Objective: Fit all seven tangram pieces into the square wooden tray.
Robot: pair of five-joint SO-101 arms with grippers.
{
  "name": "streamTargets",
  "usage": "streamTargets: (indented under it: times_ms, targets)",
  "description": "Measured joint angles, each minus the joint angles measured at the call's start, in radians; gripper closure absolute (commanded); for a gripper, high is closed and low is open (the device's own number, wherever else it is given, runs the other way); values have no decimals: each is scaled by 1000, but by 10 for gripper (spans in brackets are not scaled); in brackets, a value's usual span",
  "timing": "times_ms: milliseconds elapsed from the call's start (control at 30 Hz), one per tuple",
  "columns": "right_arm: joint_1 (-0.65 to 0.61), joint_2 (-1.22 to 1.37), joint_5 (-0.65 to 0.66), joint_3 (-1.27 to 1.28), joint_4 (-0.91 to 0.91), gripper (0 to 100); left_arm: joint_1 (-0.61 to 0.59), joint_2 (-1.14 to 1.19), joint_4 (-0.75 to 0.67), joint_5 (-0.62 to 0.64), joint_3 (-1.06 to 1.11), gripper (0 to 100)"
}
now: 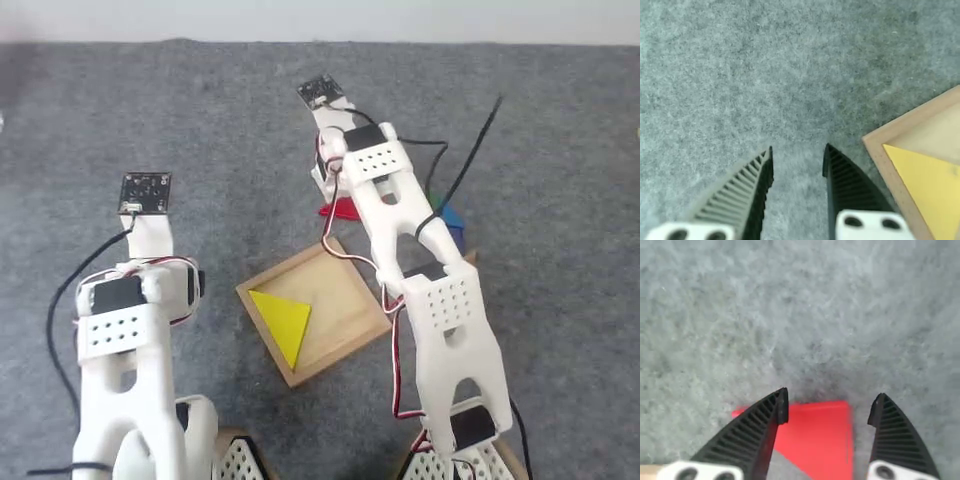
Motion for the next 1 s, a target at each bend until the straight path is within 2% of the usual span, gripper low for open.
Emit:
streamTargets:
  times_ms: [100, 267, 333, 567, 800, 1000]
  targets:
    - [0, -55, 178, -26, 86, 728, 9, 0, 0, -2, 0, 834]
    - [0, -77, 628, -29, 285, 727, 12, 0, 0, -2, 0, 834]
    - [3, -68, 709, -31, 298, 727, 12, 0, 0, -2, 0, 834]
    - [5, 17, 809, -41, 279, 725, 12, 0, 0, -2, 0, 834]
    - [20, 43, 896, -41, 261, 589, 12, 0, 0, -2, 0, 834]
    - [63, 58, 907, -41, 227, 602, 12, 0, 0, -2, 0, 834]
